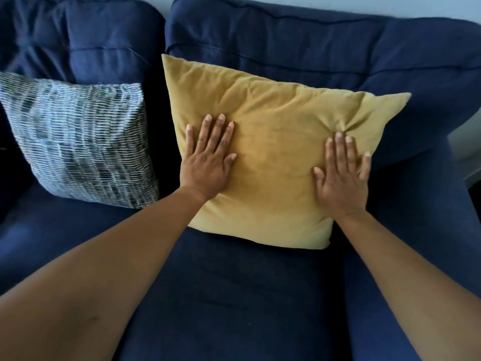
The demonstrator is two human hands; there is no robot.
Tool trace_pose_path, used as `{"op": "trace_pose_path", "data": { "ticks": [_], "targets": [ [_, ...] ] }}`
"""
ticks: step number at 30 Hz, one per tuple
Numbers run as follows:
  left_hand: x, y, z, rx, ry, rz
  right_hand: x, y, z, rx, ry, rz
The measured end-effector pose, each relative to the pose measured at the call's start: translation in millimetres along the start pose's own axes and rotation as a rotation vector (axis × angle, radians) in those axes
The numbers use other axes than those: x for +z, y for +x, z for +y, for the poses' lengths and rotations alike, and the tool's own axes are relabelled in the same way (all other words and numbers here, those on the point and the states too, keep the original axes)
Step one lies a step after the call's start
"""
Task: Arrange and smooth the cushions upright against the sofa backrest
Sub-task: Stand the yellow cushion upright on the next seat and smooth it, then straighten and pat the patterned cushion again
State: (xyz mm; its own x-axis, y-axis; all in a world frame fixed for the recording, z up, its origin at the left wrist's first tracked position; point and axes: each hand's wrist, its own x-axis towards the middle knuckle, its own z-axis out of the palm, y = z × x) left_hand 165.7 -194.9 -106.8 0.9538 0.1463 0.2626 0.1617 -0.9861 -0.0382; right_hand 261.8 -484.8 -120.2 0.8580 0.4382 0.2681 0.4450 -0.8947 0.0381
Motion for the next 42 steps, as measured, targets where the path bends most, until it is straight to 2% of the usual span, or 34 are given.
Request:
{"op": "trace_pose_path", "data": {
  "ticks": [3,6,8,10,11,13,17,22,25,29,32,35,38,42],
  "targets": [
    [-13.9,-3.3,16.8,-0.045,-0.082,0.093,-19.3,-3.6,-3.5,0.148,0.064,0.094],
    [-35.0,18.0,38.4,0.043,-0.154,0.251,-44.2,21.5,-35.4,0.058,0.123,0.275],
    [-47.4,42.0,43.3,0.117,-0.107,0.184,-54.0,43.7,-59.8,-0.121,0.1,0.271],
    [-51.2,57.9,35.9,0.151,0.005,0.02,-53.0,59.5,-69.1,-0.265,0.037,0.158],
    [-50.0,62.6,26.2,0.148,0.058,-0.037,-50.0,66.2,-63.2,-0.278,0.009,0.097],
    [-48.1,65.4,1.6,0.111,0.095,-0.066,-43.3,74.5,-35.0,-0.19,-0.002,0.026],
    [-49.5,63.4,-44.0,-0.039,0.064,-0.068,-39.9,76.5,22.8,0.048,0.01,0.006],
    [-58.1,59.5,-54.7,-0.047,-0.014,-0.086,-49.7,77.8,15.7,0.155,0.06,0.01],
    [-70.4,54.6,-64.6,-0.026,-0.117,-0.02,-73.6,80.5,-25.1,0.202,0.223,0.165],
    [-79.0,42.0,-106.9,-0.046,-0.284,0.119,-103.8,85.7,-119.6,0.019,0.347,0.391],
    [-77.3,27.9,-159.6,-0.186,-0.428,0.18,-113.8,91.1,-198.2,-0.084,0.515,0.416],
    [-70.8,15.0,-222.4,-0.42,-0.561,0.226,-114.6,96.6,-274.2,-0.021,0.808,0.318],
    [-60.2,5.7,-287.2,-0.581,-0.577,0.169,-107.2,103.1,-339.7,0.241,1.081,0.116],
    [-45.4,-3.3,-367.0,-0.738,-0.545,0.098,-79.8,122.9,-401.2,0.41,1.156,-0.091]
  ]
}}
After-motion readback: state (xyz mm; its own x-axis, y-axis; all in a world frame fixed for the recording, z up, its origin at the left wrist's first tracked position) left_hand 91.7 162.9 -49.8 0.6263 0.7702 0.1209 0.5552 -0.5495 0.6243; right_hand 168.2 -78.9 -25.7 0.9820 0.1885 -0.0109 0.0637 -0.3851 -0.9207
